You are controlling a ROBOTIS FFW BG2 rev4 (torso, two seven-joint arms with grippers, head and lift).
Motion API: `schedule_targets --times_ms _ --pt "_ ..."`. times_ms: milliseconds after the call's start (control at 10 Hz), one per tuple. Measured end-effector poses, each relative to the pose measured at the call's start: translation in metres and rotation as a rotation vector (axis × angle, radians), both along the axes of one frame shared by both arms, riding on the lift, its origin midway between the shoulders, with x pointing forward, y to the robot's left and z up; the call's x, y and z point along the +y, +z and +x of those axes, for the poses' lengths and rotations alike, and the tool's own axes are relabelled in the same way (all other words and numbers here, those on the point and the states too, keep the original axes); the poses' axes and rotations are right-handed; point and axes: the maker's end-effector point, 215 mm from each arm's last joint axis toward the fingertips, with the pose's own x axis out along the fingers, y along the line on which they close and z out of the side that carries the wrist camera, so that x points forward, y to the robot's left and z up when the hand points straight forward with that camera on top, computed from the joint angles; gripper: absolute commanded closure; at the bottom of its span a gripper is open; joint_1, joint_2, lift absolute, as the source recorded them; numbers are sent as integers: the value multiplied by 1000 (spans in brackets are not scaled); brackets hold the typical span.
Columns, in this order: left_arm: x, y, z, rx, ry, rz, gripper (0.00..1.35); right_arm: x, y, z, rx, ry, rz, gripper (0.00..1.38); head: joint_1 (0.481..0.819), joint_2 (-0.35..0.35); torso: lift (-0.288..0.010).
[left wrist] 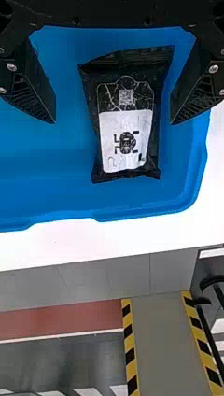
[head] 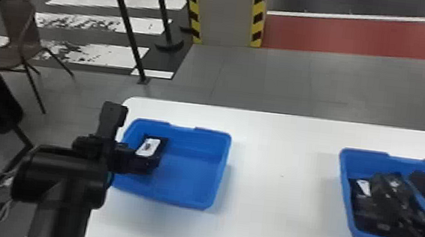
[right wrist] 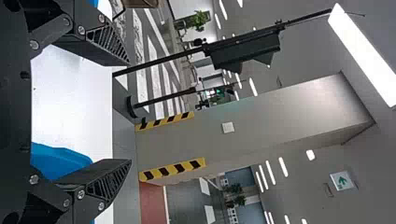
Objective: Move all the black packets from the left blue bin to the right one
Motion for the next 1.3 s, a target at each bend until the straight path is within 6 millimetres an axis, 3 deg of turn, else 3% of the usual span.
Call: schedule_targets --times_ms 300,500,700,800,1000,1100,1300 --pt "1 -3 -3 21 13 3 150 0 -1 0 3 2 5 309 695 210 -110" --pt "5 -9 -2 43 20 5 297 1 -2 1 4 5 9 309 695 215 -110" --pt "3 -29 -4 102 15 -8 409 1 -3 2 6 7 13 309 695 212 -110" --pt "6 -33 -6 118 24 -4 527 1 -2 2 5 8 14 311 695 216 -110" --pt "7 -35 -9 133 31 -7 1119 1 -3 2 7 9 16 312 695 219 -110" --pt "5 -34 -8 133 23 -8 1200 1 -4 1 8 9 17 315 695 218 -110" --pt "-4 -24 0 94 -31 -13 1207 1 -3 1 6 10 18 318 695 206 -110"
